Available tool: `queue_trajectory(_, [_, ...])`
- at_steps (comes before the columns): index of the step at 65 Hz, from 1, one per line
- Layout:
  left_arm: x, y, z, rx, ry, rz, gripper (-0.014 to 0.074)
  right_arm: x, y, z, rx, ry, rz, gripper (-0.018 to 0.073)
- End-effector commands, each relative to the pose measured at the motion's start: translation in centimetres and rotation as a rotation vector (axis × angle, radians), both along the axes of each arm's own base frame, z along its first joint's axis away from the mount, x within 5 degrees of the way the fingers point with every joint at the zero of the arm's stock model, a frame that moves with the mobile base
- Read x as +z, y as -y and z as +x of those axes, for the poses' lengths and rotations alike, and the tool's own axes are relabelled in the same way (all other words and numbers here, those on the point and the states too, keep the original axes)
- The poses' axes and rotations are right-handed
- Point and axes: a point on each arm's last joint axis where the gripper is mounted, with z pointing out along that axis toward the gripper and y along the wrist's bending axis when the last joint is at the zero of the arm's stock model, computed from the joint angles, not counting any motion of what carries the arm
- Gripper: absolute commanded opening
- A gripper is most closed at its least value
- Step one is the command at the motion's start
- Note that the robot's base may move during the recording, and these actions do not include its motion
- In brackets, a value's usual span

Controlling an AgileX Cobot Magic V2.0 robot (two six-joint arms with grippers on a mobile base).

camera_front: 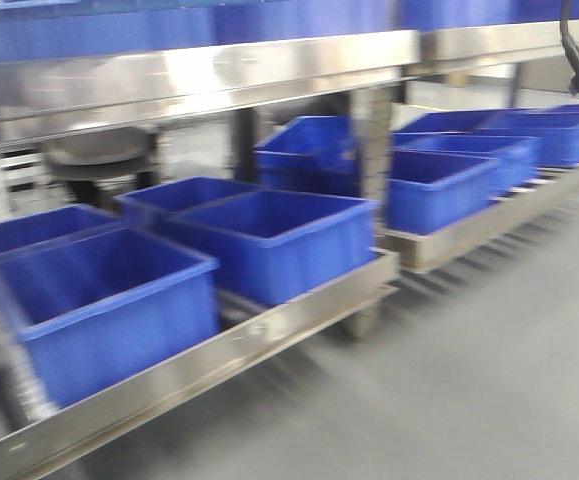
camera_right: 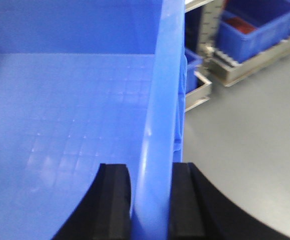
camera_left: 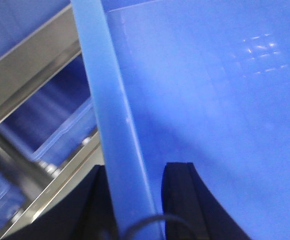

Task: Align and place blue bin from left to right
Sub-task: 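Hold the bin in both grippers while the base backs away from the rack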

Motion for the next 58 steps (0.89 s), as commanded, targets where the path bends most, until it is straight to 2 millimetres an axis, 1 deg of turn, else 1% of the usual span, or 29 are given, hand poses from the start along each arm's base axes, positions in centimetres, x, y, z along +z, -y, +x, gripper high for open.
queue_trajectory(1, [1.57, 0.30, -0.60, -0.034, 0.098, -0.018, -0.0111, 2.53, 0.43, -0.54, 0.005, 0.185, 0.005, -0.0069])
queue_trajectory(58, [1.57, 0.30, -0.60, -0.034, 0.098, -0.018, -0.0111, 2.53, 0.43, -0.54, 0.005, 0.185, 0.005, -0.0069])
